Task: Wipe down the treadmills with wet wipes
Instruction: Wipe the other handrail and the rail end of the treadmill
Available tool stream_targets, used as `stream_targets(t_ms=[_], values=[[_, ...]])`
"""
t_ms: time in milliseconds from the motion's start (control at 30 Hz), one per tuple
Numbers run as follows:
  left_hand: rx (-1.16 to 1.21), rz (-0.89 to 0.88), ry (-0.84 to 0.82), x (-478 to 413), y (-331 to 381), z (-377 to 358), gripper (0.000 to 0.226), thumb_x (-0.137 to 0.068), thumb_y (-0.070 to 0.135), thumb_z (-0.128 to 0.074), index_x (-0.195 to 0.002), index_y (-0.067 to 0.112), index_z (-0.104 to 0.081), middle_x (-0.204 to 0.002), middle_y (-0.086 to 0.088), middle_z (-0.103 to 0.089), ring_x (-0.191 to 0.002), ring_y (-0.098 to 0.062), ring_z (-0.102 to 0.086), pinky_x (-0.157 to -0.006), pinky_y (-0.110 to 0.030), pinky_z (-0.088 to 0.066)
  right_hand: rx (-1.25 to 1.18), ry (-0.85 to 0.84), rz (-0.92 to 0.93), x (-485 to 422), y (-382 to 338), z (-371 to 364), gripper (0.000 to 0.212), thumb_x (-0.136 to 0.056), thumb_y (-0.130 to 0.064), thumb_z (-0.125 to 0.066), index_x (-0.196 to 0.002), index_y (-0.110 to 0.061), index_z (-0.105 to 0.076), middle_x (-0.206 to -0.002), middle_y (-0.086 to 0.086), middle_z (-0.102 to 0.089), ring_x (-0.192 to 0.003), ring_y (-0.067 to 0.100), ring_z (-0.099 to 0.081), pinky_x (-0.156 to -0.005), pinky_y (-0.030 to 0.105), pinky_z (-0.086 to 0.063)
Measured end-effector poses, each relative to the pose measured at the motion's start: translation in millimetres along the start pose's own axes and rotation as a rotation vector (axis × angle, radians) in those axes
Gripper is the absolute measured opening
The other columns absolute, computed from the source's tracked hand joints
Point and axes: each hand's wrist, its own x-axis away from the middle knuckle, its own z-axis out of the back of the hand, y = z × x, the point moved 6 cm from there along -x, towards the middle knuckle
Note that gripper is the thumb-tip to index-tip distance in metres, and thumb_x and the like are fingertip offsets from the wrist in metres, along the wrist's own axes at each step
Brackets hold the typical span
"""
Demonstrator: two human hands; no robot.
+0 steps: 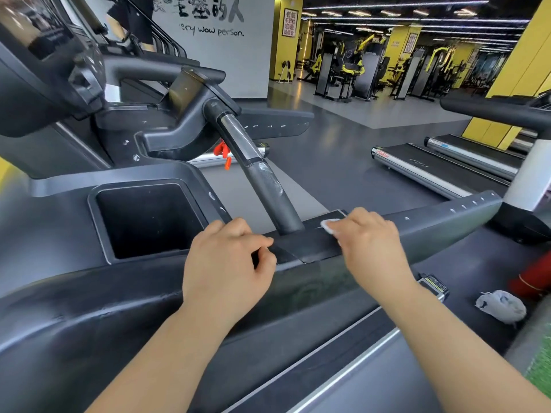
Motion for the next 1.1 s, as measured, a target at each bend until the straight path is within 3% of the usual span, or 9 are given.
stream_targets(t_ms=[67, 233, 333, 467, 533, 667, 800, 967, 1100], values=[[-0.007, 0.006, -0.001, -1, 0, -1, 0.041, -0.079, 0.033, -0.037, -0.076, 0.028, -0.077, -0.063, 0.01, -0.056, -0.056, -0.018, -0.046, -0.056, -0.028, -0.046, -0.087, 0.039, -0.075, -2, -1, 6, 0.042, -0.06, 0.009, -0.075, -0.089, -0.022, -0.075, -0.066, 0.006, -0.051, -0.052, 0.029, -0.05, -0.055, 0.029, -0.031], [-0.022, -0.005, -0.014, -2, -2, -2, 0.041, -0.079, 0.033, -0.037, -0.079, 0.027, -0.077, -0.062, 0.008, -0.054, -0.056, -0.02, -0.046, -0.055, -0.029, -0.046, -0.128, 0.126, 0.133, 8, -70, 5, 0.033, -0.067, -0.008, -0.064, -0.092, -0.027, -0.074, -0.071, -0.001, -0.051, -0.061, 0.023, -0.051, -0.064, 0.029, -0.025], [-0.018, 0.004, -0.013, -2, -3, -2, 0.041, -0.079, 0.034, -0.037, -0.079, 0.028, -0.077, -0.063, 0.009, -0.055, -0.057, -0.018, -0.046, -0.058, -0.026, -0.042, -0.163, 0.178, 0.163, 17, -49, 0, 0.033, -0.078, -0.008, -0.052, -0.097, -0.025, -0.073, -0.073, -0.002, -0.052, -0.065, 0.019, -0.047, -0.068, 0.029, -0.024], [-0.025, 0.013, -0.004, -1, 0, -1, 0.041, -0.079, 0.033, -0.037, -0.077, 0.027, -0.077, -0.063, 0.01, -0.056, -0.057, -0.017, -0.046, -0.058, -0.026, -0.042, -0.086, 0.231, -0.014, 29, 2, -1, 0.033, -0.08, -0.005, -0.054, -0.1, -0.023, -0.072, -0.077, 0.0, -0.054, -0.064, 0.026, -0.05, -0.07, 0.031, -0.027], [-0.039, 0.017, -0.003, -1, 0, 0, 0.041, -0.079, 0.033, -0.037, -0.076, 0.027, -0.077, -0.063, 0.01, -0.057, -0.056, -0.018, -0.047, -0.058, -0.025, -0.04, -0.176, 0.278, -0.069, 32, -2, 5, 0.035, -0.079, -0.006, -0.058, -0.107, -0.026, -0.067, -0.08, 0.0, -0.055, -0.066, 0.024, -0.048, -0.071, 0.03, -0.029], [-0.048, 0.007, -0.017, -2, 0, 0, 0.04, -0.079, 0.033, -0.037, -0.076, 0.027, -0.077, -0.063, 0.009, -0.058, -0.057, -0.019, -0.048, -0.056, -0.025, -0.041, -0.246, 0.276, 0.17, 39, -54, 0, 0.036, -0.086, -0.009, -0.053, -0.115, -0.03, -0.054, -0.087, -0.006, -0.046, -0.072, 0.018, -0.039, -0.071, 0.026, -0.024], [-0.043, 0.004, -0.032, -3, 0, 1, 0.041, -0.079, 0.033, -0.036, -0.077, 0.027, -0.077, -0.064, 0.01, -0.058, -0.058, -0.019, -0.049, -0.056, -0.026, -0.043, -0.244, 0.285, 0.196, 44, -25, -10, 0.053, -0.077, 0.006, -0.061, -0.115, -0.031, -0.055, -0.09, -0.009, -0.041, -0.074, 0.016, -0.038, -0.075, 0.023, -0.021], [-0.052, 0.0, -0.028, -5, 5, -1, 0.042, -0.079, 0.032, -0.035, -0.078, 0.027, -0.077, -0.067, 0.01, -0.059, -0.061, -0.021, -0.052, -0.057, -0.033, -0.049, -0.233, 0.297, 0.005, 42, 6, -6, 0.032, -0.089, -0.013, -0.049, -0.114, -0.032, -0.055, -0.089, -0.009, -0.043, -0.073, 0.017, -0.038, -0.069, 0.027, -0.024], [-0.042, -0.093, -0.081, -10, 30, -17, 0.042, -0.081, 0.026, -0.035, -0.092, 0.022, -0.075, -0.085, 0.007, -0.066, -0.075, -0.022, -0.061, -0.065, -0.032, -0.049, -0.259, 0.268, 0.102, 33, -31, -3, 0.028, -0.087, -0.013, -0.05, -0.109, -0.031, -0.056, -0.08, -0.003, -0.052, -0.073, 0.016, -0.038, -0.071, 0.025, -0.022]])
